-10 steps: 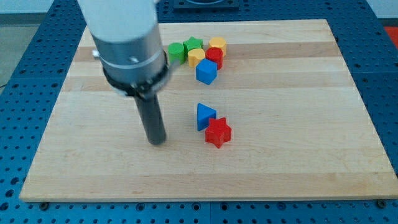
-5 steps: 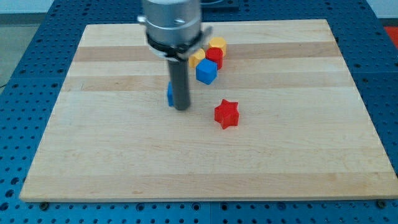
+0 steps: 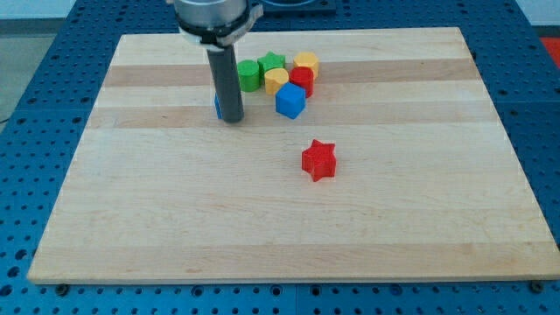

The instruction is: Drag the blue triangle into the bottom side of the green circle

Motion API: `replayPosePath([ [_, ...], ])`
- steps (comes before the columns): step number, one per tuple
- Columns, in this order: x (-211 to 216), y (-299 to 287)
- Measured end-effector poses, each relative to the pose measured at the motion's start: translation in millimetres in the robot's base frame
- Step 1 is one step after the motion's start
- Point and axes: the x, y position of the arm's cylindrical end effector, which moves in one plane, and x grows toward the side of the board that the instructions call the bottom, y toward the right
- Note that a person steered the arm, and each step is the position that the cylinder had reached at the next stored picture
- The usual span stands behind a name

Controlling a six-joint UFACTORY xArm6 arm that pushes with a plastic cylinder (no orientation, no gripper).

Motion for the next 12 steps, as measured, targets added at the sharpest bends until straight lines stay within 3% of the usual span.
replayPosePath([
  [3,-12,0],
  [4,14,-20],
  [6,2,-87],
  [10,-37,-48],
  [12,-37,-39],
])
